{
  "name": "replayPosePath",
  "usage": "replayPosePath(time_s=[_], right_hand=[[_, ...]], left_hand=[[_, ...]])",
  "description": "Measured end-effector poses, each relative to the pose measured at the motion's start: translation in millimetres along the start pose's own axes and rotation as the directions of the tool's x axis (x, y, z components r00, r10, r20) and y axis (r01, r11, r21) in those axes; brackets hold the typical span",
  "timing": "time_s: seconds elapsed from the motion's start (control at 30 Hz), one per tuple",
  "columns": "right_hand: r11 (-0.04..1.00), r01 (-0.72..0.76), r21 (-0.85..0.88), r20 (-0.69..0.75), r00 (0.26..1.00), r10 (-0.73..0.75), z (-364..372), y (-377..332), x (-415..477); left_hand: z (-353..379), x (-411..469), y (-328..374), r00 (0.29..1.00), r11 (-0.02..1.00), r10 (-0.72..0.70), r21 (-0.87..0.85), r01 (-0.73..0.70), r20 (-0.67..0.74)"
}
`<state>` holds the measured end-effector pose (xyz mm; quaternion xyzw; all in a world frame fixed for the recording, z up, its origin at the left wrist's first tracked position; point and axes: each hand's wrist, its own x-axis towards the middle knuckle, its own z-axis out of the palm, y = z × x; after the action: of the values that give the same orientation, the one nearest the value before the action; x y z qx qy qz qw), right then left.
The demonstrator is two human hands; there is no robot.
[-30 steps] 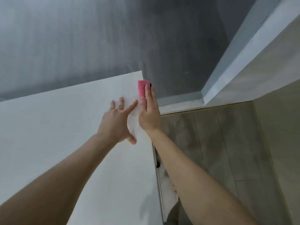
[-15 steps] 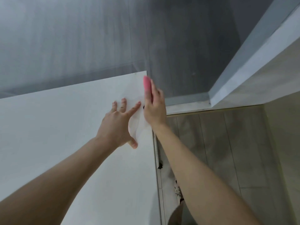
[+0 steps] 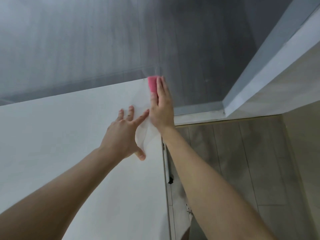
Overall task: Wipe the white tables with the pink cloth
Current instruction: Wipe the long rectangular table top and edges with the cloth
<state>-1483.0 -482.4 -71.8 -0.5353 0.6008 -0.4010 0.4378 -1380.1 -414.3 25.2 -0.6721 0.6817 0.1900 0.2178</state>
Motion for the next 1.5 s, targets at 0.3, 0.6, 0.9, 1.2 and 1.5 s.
replayPosePath(time_s=[0.3,0.6,0.9,1.2,1.5], right_hand=[[1.0,0.009,0.023,-0.009,1.0,-0.009,-13,12,-99],[1.0,-0.014,-0.006,-0.022,1.0,0.014,2,3,12],[1.0,-0.026,-0.002,-0.028,0.999,0.026,-4,10,-61],[0.999,-0.006,0.054,0.023,1.0,0.005,-17,16,-123],[0.996,-0.028,-0.085,0.023,0.999,0.03,0,2,8]], left_hand=[[0,-1,0,1.0,1.0,0.008,-0.001,-0.008,-0.006],[2,-1,-2,1.0,1.0,0.014,0.006,-0.014,-0.006],[2,-2,-2,1.0,1.0,0.014,0.009,-0.014,-0.002],[3,-3,-3,1.0,1.0,0.012,-0.013,-0.012,-0.014],[1,-3,-1,1.0,1.0,0.014,-0.019,-0.014,-0.013]])
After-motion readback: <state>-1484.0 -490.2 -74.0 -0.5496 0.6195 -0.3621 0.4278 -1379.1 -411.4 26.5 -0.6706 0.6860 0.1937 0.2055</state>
